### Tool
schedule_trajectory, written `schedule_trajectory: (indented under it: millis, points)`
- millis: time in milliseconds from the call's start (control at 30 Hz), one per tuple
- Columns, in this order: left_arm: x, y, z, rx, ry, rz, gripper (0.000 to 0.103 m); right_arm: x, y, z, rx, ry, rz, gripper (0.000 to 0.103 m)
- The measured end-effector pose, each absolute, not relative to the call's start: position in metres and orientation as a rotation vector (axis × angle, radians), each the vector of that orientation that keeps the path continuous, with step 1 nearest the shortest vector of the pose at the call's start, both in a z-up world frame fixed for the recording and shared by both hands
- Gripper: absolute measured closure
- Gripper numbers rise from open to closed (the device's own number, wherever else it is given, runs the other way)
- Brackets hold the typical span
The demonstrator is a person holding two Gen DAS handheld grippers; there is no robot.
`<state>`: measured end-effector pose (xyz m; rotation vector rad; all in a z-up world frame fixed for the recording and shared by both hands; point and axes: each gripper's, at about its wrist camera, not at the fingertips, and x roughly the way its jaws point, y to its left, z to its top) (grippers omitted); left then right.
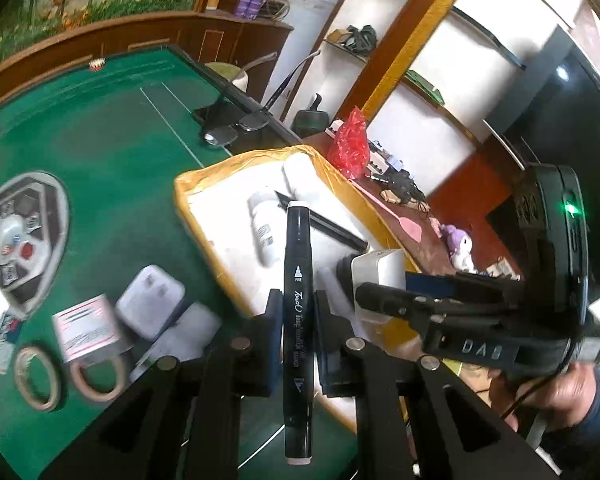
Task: Organize rigid objects
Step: 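Carry the black marker and white charger into the tray and open both tools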
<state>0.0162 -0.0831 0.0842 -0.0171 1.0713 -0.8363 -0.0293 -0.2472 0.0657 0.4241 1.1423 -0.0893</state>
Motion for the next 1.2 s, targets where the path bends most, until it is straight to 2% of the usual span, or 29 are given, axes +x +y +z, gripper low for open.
schedule_trajectory:
  millis: [267,600,1033,1200]
  points:
    - [0.036,-0.115,0.053,-0.053,1.133,-0.745,0.089,0.008,-0.276,0.049,0.339,1.167,-0.104,0.056]
    - [0.039,-0.122,0.042,-0.074,1.146,-0.673,0.088,0.037,-0.285,0.035,0.288,1.189,-0.064,0.057]
    - [0.03,-0.123,0.04,-0.046,1.184,-0.68,0.086,0.026,-0.281,0.052,0.286,1.176,-0.048,0.056]
    - [0.021,-0.117,0.048,-0.029,1.174,-0.703,0.073,0.011,-0.279,0.062,0.356,1.153,-0.069,0.056]
